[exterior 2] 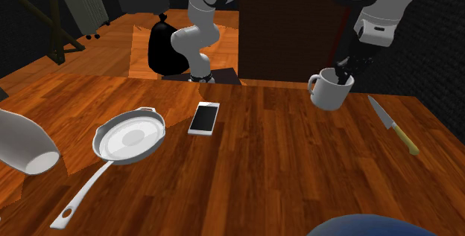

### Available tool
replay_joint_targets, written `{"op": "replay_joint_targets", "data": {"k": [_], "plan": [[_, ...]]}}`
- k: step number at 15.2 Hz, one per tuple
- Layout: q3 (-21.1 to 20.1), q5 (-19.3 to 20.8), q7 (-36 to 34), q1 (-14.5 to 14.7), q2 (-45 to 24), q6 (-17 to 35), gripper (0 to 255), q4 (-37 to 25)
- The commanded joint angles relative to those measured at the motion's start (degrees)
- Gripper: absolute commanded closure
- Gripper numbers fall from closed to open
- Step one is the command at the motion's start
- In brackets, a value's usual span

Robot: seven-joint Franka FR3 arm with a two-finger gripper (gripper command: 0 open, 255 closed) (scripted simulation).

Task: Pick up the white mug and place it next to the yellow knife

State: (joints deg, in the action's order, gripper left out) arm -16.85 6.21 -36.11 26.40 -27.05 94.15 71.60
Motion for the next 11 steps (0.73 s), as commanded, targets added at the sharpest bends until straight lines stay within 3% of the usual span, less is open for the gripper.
{"op": "replay_joint_targets", "data": {"k": [1,11], "plan": [[0.03,-0.06,0.07,-0.27,0.31,1.83,255,2.08],[0.22,0.12,-0.09,-0.74,0.0,9.37,255,9.36]]}}
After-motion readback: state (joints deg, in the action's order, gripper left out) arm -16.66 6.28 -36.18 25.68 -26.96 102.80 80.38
